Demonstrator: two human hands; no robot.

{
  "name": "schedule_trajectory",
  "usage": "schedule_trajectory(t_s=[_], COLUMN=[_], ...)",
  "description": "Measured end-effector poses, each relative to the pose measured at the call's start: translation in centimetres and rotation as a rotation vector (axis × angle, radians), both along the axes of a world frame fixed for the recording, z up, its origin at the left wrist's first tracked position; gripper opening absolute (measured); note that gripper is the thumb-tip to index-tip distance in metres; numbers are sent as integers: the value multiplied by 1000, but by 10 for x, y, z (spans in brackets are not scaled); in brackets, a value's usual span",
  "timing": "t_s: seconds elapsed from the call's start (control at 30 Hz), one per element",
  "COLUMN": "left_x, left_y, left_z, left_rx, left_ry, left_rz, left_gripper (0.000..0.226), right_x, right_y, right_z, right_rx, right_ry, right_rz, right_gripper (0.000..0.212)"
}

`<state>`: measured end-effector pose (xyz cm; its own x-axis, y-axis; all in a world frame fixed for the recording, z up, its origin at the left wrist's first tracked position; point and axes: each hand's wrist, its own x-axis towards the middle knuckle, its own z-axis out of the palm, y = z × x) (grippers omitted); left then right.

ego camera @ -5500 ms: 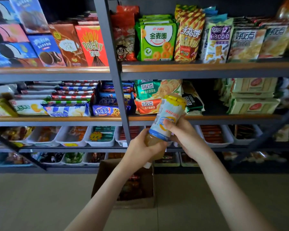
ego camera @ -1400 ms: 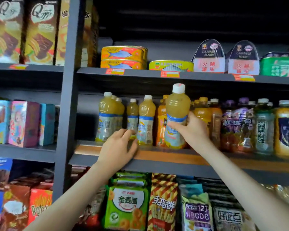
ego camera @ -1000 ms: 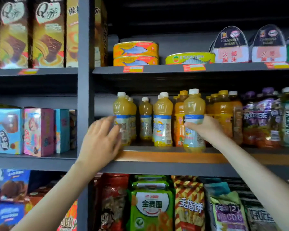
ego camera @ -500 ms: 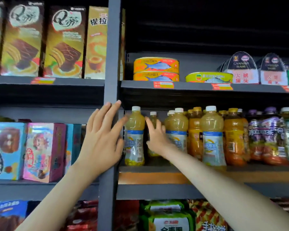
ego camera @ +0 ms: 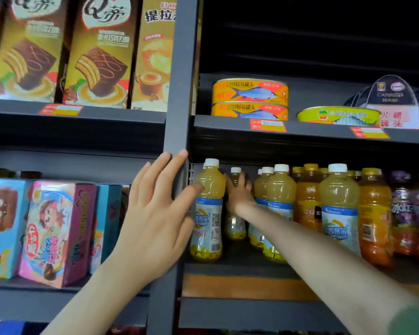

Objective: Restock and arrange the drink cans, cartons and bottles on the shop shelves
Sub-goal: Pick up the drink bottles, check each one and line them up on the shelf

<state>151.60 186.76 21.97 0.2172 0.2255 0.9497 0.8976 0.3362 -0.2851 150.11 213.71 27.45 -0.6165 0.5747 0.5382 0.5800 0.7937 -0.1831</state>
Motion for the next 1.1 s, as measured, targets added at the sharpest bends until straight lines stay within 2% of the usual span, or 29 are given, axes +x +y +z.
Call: schedule_trajectory(t_s=[0.1, 0.2, 0.5, 0.63, 0.8, 0.9, 1.1], left_x=[0, 1, 6, 16, 36, 48, 86], left_y=[-1, -1, -1, -7, -11, -4, 18], left_z=[0, 0, -3, -22, -51, -62, -83], left_rx=[-3, -4, -19, 10, 28, 19, 15], left_ry=[-16, -24, -48, -115, -197, -221, -285], left_rz=[-9, 0, 50, -15, -69, -68, -171], left_gripper=[39, 38, 37, 45, 47, 50, 52], right_x=[-1, 3, 50, 87, 131, 164, 241], right_y=[-1, -8, -50, -64, -93, -107, -133], right_z=[5, 6, -13, -26, -28, -34, -48], right_rx=[-65, -23, 78, 117, 99, 140, 188], right_ry=[72, 144, 207, 323, 399, 495, 806], right_rz=[25, 33, 115, 258, 313, 347, 447], right_gripper=[86, 74, 74, 70, 70, 70, 63])
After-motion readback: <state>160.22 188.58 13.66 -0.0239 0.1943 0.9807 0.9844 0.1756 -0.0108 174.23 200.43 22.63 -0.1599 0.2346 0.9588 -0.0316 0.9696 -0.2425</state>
